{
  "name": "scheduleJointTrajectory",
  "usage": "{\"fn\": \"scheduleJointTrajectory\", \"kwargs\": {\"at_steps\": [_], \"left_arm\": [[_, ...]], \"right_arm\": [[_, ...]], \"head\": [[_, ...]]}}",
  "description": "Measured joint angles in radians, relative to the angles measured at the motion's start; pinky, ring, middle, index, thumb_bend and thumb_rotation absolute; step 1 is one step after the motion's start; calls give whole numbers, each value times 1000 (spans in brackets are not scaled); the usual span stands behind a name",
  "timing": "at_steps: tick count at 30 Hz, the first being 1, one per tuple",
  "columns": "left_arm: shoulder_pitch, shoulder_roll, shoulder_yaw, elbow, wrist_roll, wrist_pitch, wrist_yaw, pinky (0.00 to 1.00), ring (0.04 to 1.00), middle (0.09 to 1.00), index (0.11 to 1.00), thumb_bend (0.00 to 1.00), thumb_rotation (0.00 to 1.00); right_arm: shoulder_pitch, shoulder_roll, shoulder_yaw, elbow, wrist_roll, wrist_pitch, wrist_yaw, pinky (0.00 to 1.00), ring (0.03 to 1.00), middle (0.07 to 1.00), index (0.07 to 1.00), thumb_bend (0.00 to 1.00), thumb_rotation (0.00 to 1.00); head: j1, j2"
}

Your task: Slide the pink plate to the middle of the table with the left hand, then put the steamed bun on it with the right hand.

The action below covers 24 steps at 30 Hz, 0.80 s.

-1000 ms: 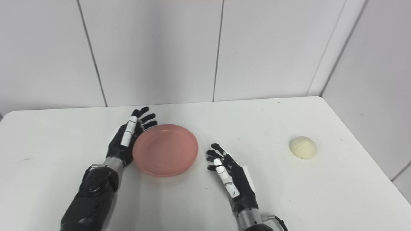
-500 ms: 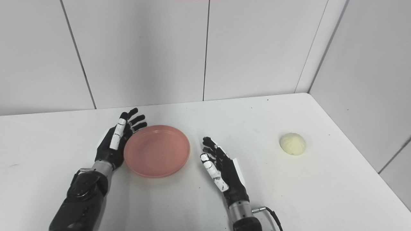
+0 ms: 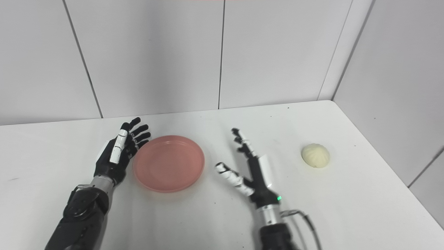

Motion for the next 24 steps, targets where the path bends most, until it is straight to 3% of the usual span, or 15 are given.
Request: {"fn": "scheduleJointTrajectory", "kwargs": {"at_steps": [5,9,17,19,24], "left_arm": [[1,0,5,-1,0,3,3,816,829,850,882,650,900],[0,-7,0,3,1,3,0,801,824,843,868,676,885],[-1,2,1,8,1,1,-1,812,831,857,885,683,883],[-1,2,1,11,1,1,-1,807,831,858,889,686,881],[-9,1,0,25,1,-3,-11,792,818,844,887,727,859]], "right_arm": [[-74,-89,-71,-274,-53,292,136,662,760,812,878,922,754],[-117,-193,-105,-315,-98,423,236,663,750,799,854,980,740],[-159,-404,-205,-279,-150,511,283,593,737,823,846,987,607],[-164,-432,-207,-276,-153,532,298,587,731,827,840,998,595],[-186,-465,-206,-240,-216,586,393,692,829,859,843,1000,563]], "head": [[-5,-2],[-5,-3],[-26,-9],[-29,-9],[-28,-11]]}}
